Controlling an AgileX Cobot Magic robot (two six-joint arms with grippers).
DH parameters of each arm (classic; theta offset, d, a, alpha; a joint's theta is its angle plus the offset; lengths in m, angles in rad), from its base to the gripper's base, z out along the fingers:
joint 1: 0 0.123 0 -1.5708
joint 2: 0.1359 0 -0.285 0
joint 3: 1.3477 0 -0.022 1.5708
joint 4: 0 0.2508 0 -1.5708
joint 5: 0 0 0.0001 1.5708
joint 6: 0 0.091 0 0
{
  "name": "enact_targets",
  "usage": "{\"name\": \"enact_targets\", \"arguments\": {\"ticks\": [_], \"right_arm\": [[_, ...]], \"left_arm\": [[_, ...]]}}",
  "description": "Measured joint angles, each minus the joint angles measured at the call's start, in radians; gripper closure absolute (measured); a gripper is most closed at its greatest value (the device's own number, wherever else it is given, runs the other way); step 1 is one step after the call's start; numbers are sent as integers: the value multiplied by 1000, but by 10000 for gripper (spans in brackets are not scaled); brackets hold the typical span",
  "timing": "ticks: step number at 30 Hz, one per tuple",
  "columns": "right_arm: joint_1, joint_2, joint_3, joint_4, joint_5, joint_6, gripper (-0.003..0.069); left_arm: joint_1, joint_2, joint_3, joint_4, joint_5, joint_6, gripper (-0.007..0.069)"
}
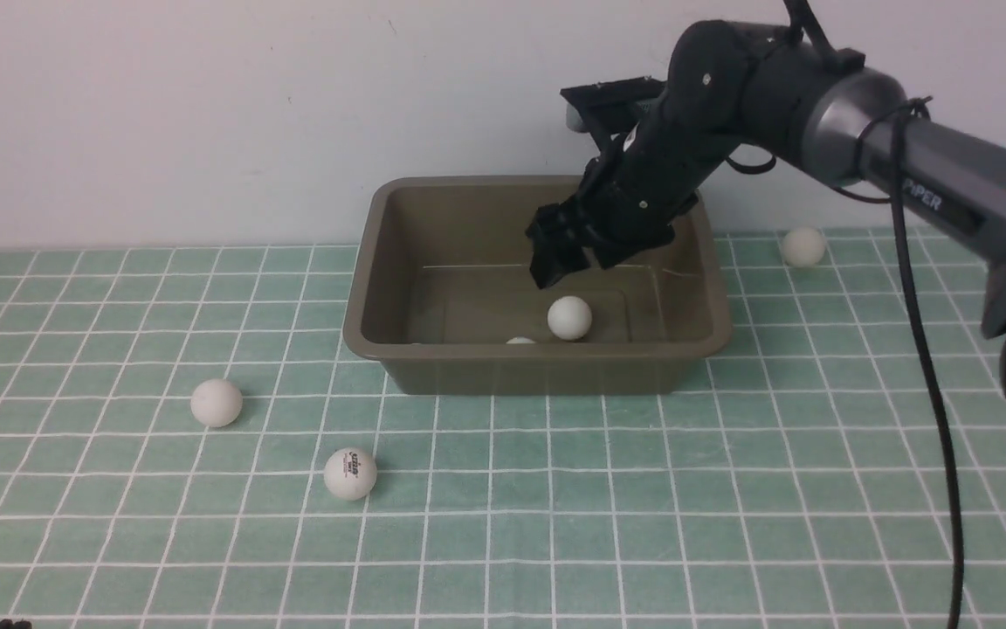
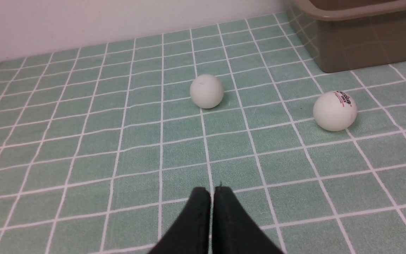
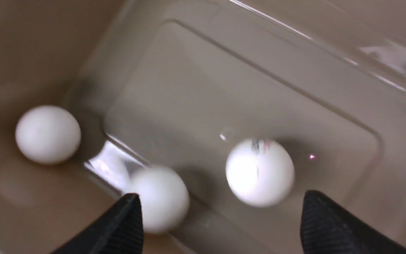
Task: Put the table tennis balls in the box on the green coffee tablecloth.
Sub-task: 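Release the ping pong ball into the bin and lift the gripper away, then reach for and grasp a ping pong ball on the table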
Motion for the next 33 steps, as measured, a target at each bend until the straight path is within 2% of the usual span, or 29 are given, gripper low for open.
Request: {"name": "enact_targets", "arguments": {"ticks": [8,15,19,21,24,26,31,33], "right_arm": [[-35,-170,1,-247,102,-1,165],[-108,-313,39,-264,159,17,203],[-154,-436,177,-273,162,16,206],[-193,-523,350,-277,136,16,206],[-251,-668,625,-275,-40,16,206],[-268,-752,816,-269,-221,15,206],[-259,-756,1063,-257,-677,16,206],[-259,-718,1098,-257,-800,25,206]], "left_arm": [[0,0,0,0,0,0,629],[0,0,0,0,0,0,629],[0,0,0,-1,0,0,629],[0,0,0,-1,0,0,629],[0,0,0,-1,0,0,629],[0,0,0,-1,0,0,629],[0,0,0,-1,0,0,629],[0,0,0,-1,0,0,629]]}}
